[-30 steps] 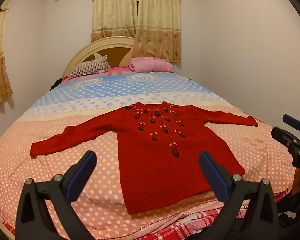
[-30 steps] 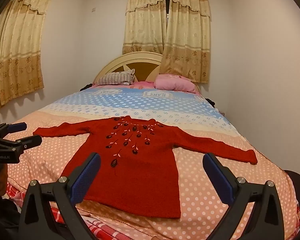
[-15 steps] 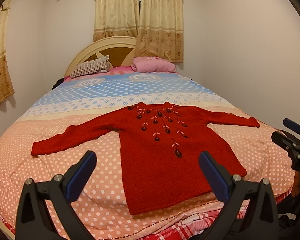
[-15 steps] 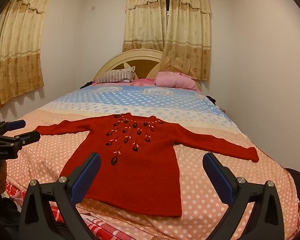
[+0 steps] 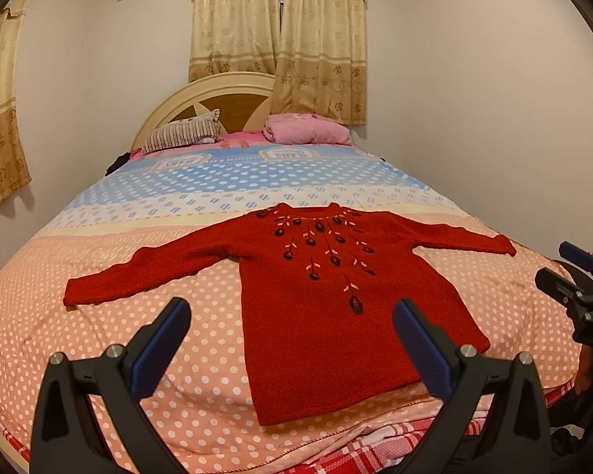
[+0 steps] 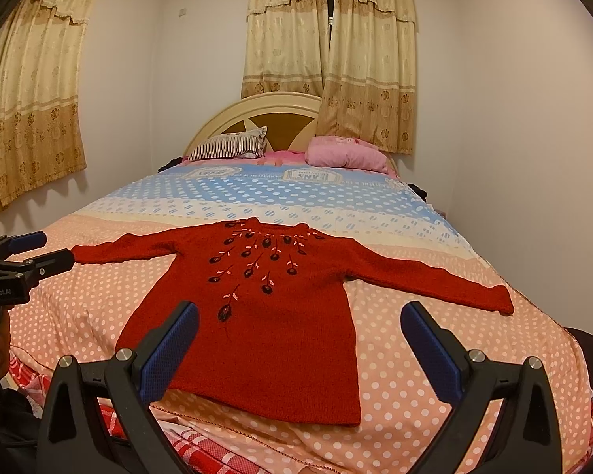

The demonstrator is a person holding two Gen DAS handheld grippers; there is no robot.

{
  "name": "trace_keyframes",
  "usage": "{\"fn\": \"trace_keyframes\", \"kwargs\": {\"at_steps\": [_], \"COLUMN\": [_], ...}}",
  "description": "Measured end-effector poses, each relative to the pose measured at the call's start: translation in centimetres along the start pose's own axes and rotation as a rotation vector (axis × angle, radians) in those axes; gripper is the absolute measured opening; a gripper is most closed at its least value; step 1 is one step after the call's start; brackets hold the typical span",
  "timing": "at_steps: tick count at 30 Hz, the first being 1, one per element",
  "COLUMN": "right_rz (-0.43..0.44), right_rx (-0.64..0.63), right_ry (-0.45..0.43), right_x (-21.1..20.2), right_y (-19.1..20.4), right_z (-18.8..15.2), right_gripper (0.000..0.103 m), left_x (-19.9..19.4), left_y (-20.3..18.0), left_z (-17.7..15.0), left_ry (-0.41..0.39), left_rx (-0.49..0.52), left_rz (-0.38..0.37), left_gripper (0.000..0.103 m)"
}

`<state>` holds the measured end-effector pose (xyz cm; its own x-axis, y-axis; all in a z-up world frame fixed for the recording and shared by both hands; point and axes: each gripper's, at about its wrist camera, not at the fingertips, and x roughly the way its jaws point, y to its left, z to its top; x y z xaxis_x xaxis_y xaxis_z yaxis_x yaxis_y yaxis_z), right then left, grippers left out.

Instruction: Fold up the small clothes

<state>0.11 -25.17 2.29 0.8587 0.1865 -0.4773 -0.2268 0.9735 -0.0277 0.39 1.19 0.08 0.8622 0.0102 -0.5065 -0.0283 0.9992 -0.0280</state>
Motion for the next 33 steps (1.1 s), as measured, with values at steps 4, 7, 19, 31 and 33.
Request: {"fn": "trace_keyframes", "kwargs": {"at_steps": [4, 7, 19, 31, 33], "right_rz": [0.0, 0.001, 0.0, 0.004, 0.005], "right_rx": [0.003, 0.007, 0.017, 0.017, 0.017], "right_ry": [0.006, 0.012, 0.024, 0.038, 0.04], "right_x": [0.2, 0.4, 0.7, 1.1, 1.1], "right_y": [-0.1, -0.2, -0.5, -0.6, -0.5], "right_z": [-0.2, -0.3, -0.7, -0.8, -0.9], "right_gripper": [0.102, 0.102, 0.102, 0.102, 0.102], "left_x": [0.0, 0.0, 0.1, 0.1, 0.1], "left_y": [-0.1, -0.1, 0.0, 0.0, 0.1], "left_z": [-0.1, -0.1, -0.1, -0.1, -0.1], "left_ry": [-0.001, 0.0, 0.0, 0.0, 0.0], "left_rx": [0.001, 0.002, 0.001, 0.0, -0.002], "left_rz": [0.001, -0.001, -0.001, -0.001, 0.0], "left_gripper": [0.103, 0.103, 0.103, 0.103, 0.103]}}
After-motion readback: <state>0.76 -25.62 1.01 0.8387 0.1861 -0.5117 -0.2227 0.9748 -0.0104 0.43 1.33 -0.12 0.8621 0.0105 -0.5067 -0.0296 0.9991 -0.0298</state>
